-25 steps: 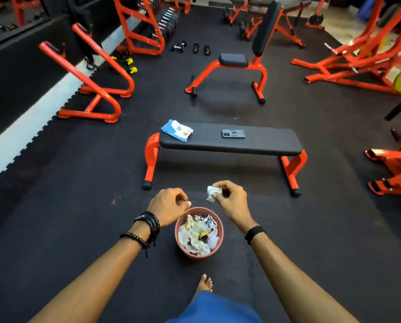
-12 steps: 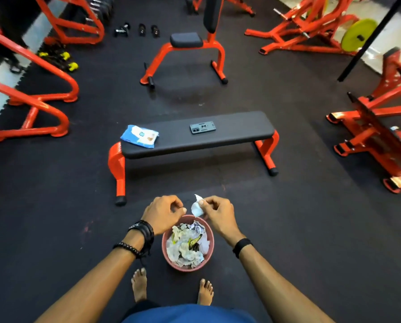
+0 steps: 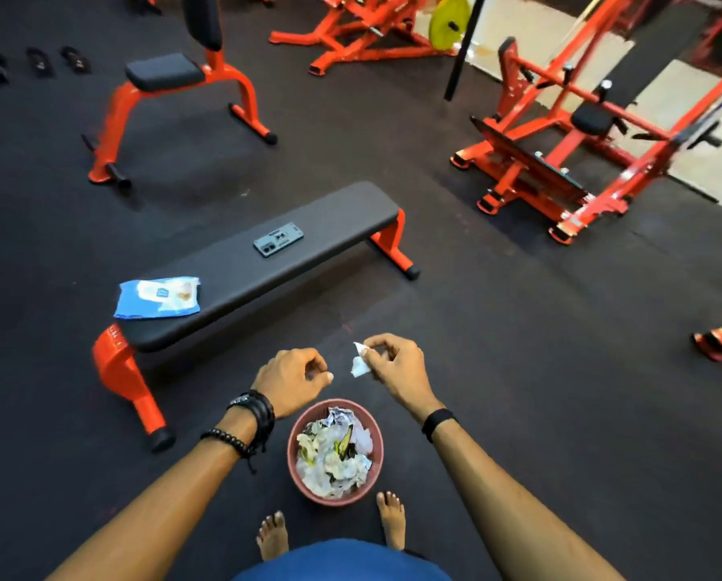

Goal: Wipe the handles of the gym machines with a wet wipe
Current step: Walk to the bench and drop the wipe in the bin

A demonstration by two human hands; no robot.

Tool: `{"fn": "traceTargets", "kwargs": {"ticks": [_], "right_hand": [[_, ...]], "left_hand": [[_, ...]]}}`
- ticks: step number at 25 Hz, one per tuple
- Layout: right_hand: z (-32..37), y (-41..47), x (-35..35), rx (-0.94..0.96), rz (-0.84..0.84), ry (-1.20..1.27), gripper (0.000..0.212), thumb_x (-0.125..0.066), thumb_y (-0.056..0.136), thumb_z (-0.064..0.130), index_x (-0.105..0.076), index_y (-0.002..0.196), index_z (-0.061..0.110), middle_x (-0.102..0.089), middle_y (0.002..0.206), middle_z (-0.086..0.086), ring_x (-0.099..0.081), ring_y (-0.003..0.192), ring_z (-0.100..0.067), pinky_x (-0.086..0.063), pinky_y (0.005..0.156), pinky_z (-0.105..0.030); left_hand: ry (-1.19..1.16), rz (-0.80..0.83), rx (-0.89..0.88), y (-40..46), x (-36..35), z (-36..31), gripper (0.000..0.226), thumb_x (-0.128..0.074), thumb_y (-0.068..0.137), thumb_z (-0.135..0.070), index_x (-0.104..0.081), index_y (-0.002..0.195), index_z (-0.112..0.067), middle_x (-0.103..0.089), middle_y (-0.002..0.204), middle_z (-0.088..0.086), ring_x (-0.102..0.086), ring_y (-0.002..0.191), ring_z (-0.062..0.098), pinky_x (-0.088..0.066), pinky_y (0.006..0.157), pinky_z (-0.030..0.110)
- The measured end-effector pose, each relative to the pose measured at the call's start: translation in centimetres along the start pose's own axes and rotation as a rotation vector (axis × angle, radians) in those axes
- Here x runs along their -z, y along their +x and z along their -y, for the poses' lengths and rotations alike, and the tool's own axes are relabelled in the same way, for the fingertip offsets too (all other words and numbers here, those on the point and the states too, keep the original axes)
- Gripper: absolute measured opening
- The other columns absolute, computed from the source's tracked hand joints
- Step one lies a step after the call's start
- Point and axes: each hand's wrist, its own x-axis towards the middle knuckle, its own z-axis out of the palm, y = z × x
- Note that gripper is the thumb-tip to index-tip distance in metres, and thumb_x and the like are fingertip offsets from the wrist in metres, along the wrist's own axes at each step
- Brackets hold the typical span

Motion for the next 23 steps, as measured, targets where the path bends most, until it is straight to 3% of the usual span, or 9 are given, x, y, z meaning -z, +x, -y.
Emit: {"fn": "traceTargets", "kwargs": {"ticks": [5,10,18,21,23], "right_hand": [[-0.3,-3.0,-1.3,-0.105,-0.073,-0.031,0.010,-0.064,0.080,0.019,-0.074,0.079,0.020,-0.056,0.051,0.010,-0.048,0.049,-0.003,-0.042,0.053,-0.023],[0.1,-2.6,0.2,-0.164,-0.117,-0.047,0.013,-0.062,0.083,0.017,-0.072,0.075,0.017,-0.062,0.056,0.002,-0.052,0.050,-0.005,-0.044,0.054,-0.024],[-0.2,-1.2,0.0,-0.133,-0.092,-0.057,0.019,-0.057,0.079,0.021,-0.071,0.091,0.025,-0.069,0.076,-0.010,-0.054,0.058,-0.010,-0.050,0.060,-0.032],[-0.5,-1.3,0.0,-0.156,-0.048,-0.087,0.025,-0.058,0.077,0.012,-0.071,0.095,0.022,-0.067,0.073,-0.008,-0.053,0.060,-0.008,-0.048,0.062,-0.029],[-0.5,-1.4,0.1,-0.162,-0.019,-0.109,0.027,-0.059,0.077,0.003,-0.071,0.097,0.017,-0.064,0.071,0.006,-0.052,0.059,0.001,-0.044,0.060,-0.015]], "left_hand": [[0.013,0.168,-0.123,0.2,-0.9,1.0,0.020,-0.068,0.085,-0.044,-0.068,0.097,-0.028,-0.070,0.093,-0.011,-0.066,0.089,0.011,-0.055,0.084,0.034],[-0.025,0.141,-0.198,1.5,-0.7,-1.1,0.019,-0.068,0.083,-0.044,-0.068,0.095,-0.029,-0.070,0.089,-0.013,-0.066,0.088,0.011,-0.054,0.082,0.034],[-0.005,0.115,-0.222,2.8,-0.3,-2.3,0.022,-0.068,0.083,-0.045,-0.070,0.098,-0.028,-0.071,0.092,-0.009,-0.066,0.088,0.013,-0.053,0.078,0.030],[-0.005,0.118,-0.206,2.8,-0.5,-1.8,0.022,-0.068,0.084,-0.045,-0.069,0.098,-0.028,-0.071,0.094,-0.010,-0.066,0.090,0.013,-0.053,0.080,0.030],[-0.002,0.119,-0.197,2.8,-0.7,-1.7,0.022,-0.068,0.085,-0.045,-0.069,0.098,-0.028,-0.070,0.095,-0.010,-0.065,0.091,0.013,-0.052,0.081,0.030]]}}
